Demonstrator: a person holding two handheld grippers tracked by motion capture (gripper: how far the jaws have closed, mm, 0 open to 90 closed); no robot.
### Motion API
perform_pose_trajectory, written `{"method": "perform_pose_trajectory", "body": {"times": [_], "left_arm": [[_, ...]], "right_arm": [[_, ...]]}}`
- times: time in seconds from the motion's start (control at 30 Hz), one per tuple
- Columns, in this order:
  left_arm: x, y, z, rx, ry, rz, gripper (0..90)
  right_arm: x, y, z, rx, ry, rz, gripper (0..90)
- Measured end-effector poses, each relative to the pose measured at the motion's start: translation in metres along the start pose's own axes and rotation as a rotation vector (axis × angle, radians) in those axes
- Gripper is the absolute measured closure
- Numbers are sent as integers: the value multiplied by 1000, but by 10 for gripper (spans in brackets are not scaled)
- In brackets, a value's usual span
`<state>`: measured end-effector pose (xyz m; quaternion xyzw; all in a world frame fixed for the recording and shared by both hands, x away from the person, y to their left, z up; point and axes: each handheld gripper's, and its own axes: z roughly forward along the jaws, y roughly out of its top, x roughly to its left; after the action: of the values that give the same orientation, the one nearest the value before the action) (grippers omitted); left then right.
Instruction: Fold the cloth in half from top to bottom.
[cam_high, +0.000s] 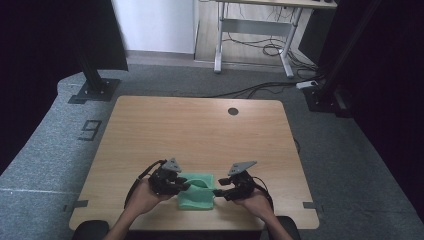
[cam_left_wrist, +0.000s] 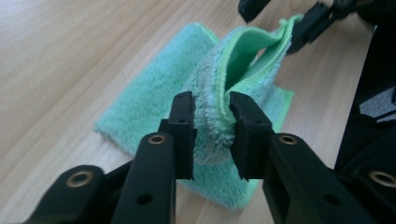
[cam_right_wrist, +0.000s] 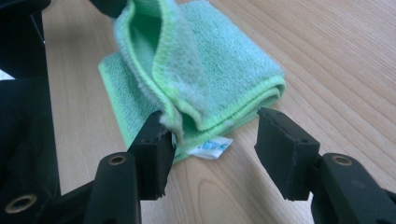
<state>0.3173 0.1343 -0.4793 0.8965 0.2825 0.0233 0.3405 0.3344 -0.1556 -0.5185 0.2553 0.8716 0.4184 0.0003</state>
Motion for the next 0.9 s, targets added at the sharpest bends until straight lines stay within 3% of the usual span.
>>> {"method": "perform_pose_trajectory", "body": {"times": [0.17,0.33,0.4,0.63,0.77,0.9], "left_arm": [[-4,-10,-3,5,6,9,588],[-6,-19,-12,0,2,6,407],[-6,-22,-17,-7,-1,0,382],[3,-26,-27,-36,27,-33,331],[10,-26,-26,-49,51,-56,297],[21,-31,-9,-42,85,-84,270]], "right_arm": [[-1,-1,-8,-11,3,-3,431],[-6,-3,-14,-24,11,9,399],[-6,-4,-17,-35,34,5,397],[-9,-5,-25,-39,-1,19,382],[-9,-3,-20,-38,-34,30,360],[-3,2,0,-29,-57,40,322]]}}
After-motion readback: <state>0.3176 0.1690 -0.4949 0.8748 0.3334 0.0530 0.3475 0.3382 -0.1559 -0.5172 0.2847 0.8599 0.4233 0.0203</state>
